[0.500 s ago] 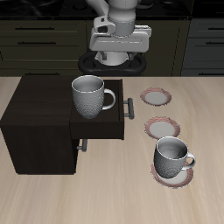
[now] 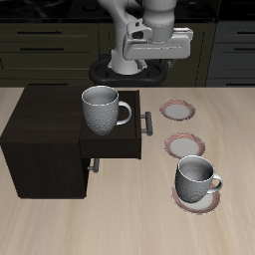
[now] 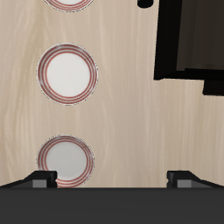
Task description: Place the porcelain mug that is on the plate onto the nearest plate relative to the robot
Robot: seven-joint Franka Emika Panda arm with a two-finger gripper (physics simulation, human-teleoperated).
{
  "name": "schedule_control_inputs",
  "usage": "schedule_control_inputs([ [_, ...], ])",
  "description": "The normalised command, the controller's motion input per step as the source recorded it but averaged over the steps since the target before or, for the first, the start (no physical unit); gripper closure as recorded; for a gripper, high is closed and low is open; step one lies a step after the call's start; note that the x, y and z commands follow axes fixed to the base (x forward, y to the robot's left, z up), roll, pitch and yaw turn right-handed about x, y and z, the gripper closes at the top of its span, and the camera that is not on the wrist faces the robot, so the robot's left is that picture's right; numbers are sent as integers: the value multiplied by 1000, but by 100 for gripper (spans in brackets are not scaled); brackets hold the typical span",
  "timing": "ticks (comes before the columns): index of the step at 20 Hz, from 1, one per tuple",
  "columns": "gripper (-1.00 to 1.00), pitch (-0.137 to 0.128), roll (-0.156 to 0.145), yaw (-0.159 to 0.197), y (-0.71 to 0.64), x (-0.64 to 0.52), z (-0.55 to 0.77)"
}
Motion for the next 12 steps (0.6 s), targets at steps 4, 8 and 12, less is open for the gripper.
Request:
schedule_control_inputs([
  [4, -100, -22, -16, 29, 504, -15, -27],
  [8, -100, -28, 20, -15, 466, -41, 54],
  [12, -100, 14, 36, -22, 465, -13, -23],
])
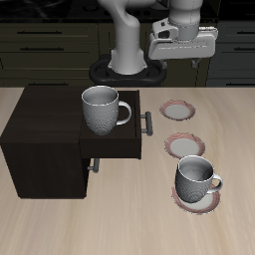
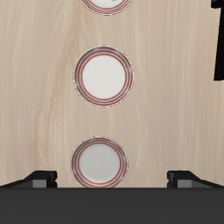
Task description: Place the porcelain mug that is on the plate onto the nearest plate relative to the robot
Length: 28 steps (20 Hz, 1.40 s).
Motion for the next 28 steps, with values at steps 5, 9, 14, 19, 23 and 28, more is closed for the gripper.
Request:
schedule_control_inputs([
  [5, -100, -17, 20, 19, 235, 57, 21],
  [9, -100, 10, -13, -11, -33, 228, 38],
  [14, -100, 18, 13, -1, 52, 255, 4],
  [19, -100, 3, -28, 2, 17, 469, 40],
  [23, -100, -41, -27, 4, -38, 360, 105],
  [28, -100, -7, -25, -37, -119, 418, 190],
])
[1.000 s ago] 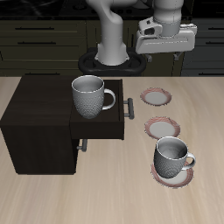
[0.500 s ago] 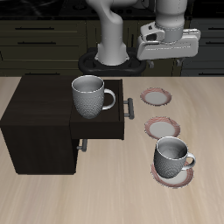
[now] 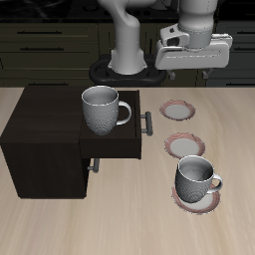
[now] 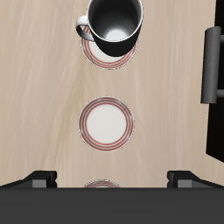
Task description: Place the porcelain mug that is on the plate onto the nearest plate relative to the robot
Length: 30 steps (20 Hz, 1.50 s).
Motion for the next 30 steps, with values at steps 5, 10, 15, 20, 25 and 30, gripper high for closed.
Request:
schedule_control_inputs([
  [5, -100, -37, -70, -19, -92, 425, 96],
  [10, -100, 25, -60, -38, -8, 533, -89],
  [15, -100, 8, -22, 12, 101, 330, -95],
  [20, -100, 2, -13, -8, 157, 340, 16],
  [25, -100, -23, -16, -21, 19, 228, 124],
  [30, -100, -30, -4, -6, -138, 327, 142],
])
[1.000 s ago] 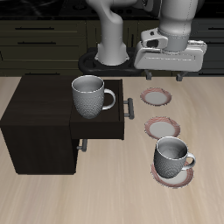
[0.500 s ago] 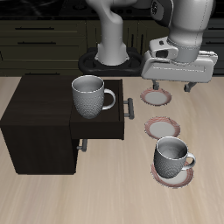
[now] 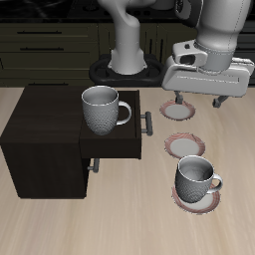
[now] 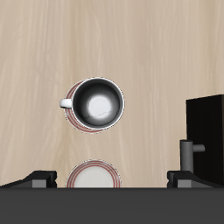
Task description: Place the porcelain mug that is on the plate onto the nearest plate relative to the robot
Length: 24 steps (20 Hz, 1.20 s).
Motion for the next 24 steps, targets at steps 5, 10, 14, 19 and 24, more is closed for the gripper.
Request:
schedule_control_inputs([
  [5, -100, -19, -25, 14, -128, 243, 22],
  [10, -100, -19, -13, 21, -44, 235, -48],
  [14, -100, 6, 99, 3, 127, 93, -91],
  [19, -100, -33, 96, 16, 54, 45, -74],
  [24, -100, -16, -26, -2, -129, 19, 69],
])
